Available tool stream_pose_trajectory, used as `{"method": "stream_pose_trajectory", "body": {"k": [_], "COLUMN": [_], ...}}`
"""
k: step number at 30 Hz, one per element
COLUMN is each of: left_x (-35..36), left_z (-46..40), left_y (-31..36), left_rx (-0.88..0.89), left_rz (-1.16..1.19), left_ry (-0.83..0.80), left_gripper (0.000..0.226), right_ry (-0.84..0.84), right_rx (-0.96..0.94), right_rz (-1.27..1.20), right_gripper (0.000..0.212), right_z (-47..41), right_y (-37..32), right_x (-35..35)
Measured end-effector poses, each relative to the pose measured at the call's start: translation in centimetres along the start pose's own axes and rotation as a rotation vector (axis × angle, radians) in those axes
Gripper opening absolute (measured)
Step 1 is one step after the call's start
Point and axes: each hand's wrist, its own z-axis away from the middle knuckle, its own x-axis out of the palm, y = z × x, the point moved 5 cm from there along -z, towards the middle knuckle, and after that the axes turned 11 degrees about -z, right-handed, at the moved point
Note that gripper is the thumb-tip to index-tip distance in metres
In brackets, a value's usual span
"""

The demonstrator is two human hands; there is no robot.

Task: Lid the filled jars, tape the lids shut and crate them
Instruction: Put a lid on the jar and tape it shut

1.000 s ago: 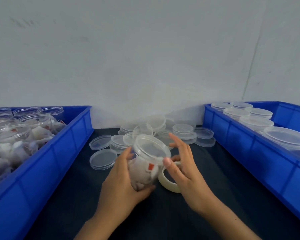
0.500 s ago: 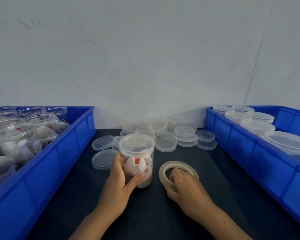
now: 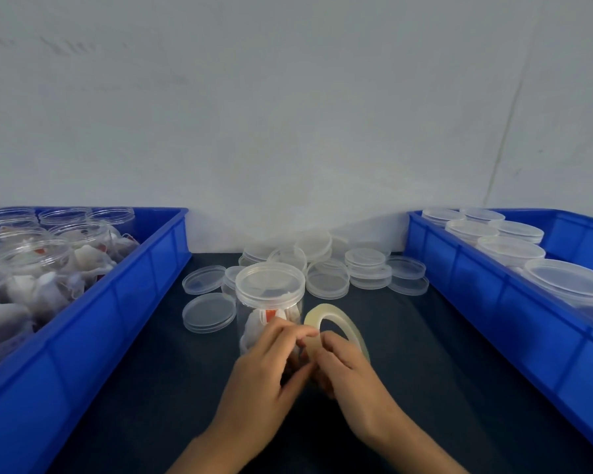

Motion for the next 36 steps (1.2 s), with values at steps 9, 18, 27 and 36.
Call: {"method": "stream_pose_trajectory", "body": {"k": [9, 18, 27, 36], "left_x": [0.2, -0.7, -1.1, -1.3], "left_z": [0.2, 0.1, 0.2, 0.1], "left_y": [-0.3, -0.1, -0.1, 0.4], "left_rx": [-0.141, -0.134, -0.131, -0.050], "left_rz": [0.181, 0.123, 0.163, -0.011], "left_ry": [0.011, 0.107, 0.174, 0.241], "left_gripper": [0.038, 0.027, 0.026, 0.020], "right_ry": [0.001, -0.070, -0.087, -0.074], "right_rx": [-0.121, -0.146, -0.112, -0.078], "right_rz": [0.052, 0.061, 0.050, 0.107], "right_gripper": [0.005, 0.012, 0.017, 0.018], "right_z": [0.1, 0.7, 1.0, 1.0], "right_y": [-0.2, -0.8, -1.1, -1.1], "right_x": [-0.1, 0.7, 0.9, 0.9]}}
